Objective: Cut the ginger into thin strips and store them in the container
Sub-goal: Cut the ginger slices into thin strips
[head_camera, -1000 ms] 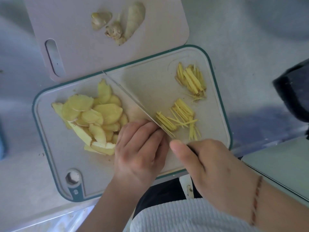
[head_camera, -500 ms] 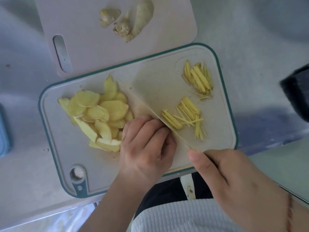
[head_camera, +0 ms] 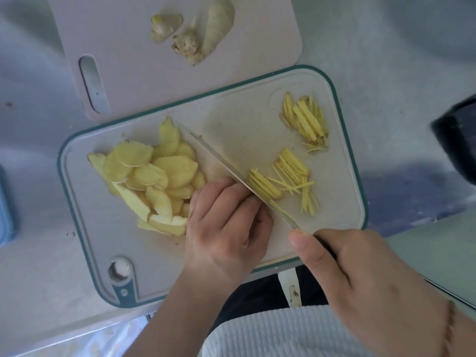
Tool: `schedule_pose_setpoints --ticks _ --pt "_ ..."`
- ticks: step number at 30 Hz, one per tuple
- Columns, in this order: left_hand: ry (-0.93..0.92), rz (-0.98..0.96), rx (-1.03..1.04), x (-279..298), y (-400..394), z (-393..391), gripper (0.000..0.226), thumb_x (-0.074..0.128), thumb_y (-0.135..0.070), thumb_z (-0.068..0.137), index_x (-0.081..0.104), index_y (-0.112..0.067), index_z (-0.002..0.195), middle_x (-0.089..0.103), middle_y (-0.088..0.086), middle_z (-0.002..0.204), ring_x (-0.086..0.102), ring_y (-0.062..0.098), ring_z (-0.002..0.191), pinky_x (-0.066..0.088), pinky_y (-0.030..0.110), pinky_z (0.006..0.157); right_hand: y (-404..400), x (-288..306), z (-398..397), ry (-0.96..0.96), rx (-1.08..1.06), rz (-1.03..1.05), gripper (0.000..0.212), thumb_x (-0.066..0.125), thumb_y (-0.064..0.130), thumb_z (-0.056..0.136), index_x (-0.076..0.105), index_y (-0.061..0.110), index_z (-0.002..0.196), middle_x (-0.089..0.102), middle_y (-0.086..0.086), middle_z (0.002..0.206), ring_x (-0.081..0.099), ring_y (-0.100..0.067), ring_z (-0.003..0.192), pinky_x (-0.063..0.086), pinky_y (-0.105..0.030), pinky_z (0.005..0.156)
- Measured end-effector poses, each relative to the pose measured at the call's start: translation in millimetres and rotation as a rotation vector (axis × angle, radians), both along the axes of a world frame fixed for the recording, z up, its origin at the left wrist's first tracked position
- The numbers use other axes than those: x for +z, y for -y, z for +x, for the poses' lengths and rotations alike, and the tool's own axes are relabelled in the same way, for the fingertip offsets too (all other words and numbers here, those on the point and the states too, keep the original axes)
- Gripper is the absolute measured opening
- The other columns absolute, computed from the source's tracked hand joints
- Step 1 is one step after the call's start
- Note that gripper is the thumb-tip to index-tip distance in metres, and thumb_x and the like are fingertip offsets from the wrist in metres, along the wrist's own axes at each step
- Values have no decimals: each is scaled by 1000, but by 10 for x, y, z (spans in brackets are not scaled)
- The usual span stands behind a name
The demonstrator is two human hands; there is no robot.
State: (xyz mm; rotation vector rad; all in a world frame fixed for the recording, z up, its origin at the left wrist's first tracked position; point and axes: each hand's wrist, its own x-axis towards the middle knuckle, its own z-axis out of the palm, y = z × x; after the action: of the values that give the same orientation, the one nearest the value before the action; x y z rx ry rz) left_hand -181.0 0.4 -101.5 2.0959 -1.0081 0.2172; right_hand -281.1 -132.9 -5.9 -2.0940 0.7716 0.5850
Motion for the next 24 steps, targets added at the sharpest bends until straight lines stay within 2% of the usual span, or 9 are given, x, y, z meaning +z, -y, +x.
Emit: schedule_pose_setpoints --ticks 13,18,20,22,24 --pt "1 23 -14 -6 5 2 18 68 0 89 78 1 75 74 8 84 71 31 84 54 41 72 1 -59 1 -4 -23 -12 74 11 84 75 30 17 49 45 6 48 46 -10 48 36 -16 47" --pt "16 23 -56 -28 -7 16 10 74 -2 86 77 1 77 74 10 85 72 33 86 53 43 72 -30 -145 441 68 -16 25 68 15 77 80 36 19 49 36 2 38 38 -12 37 32 -20 41" --pt "26 25 -82 -39 -6 15 8 75 -2 87 78 2 80 75 11 88 72 34 89 53 44 72 1 -199 706 110 -43 81 68 21 74 81 37 16 48 34 3 36 36 -11 35 32 -23 43" --pt "39 47 -87 -37 -10 11 11 72 -4 90 78 0 81 76 10 92 72 33 90 54 44 74 64 -148 840 151 -63 195 68 27 72 84 30 17 44 29 6 35 30 -9 33 32 -27 43" --pt "57 79 -86 -5 -40 8 9 72 -4 90 78 -1 84 76 9 95 71 32 91 55 44 76 145 3 757 174 -96 335 66 29 72 81 26 16 46 23 5 39 23 -9 33 25 -22 37"
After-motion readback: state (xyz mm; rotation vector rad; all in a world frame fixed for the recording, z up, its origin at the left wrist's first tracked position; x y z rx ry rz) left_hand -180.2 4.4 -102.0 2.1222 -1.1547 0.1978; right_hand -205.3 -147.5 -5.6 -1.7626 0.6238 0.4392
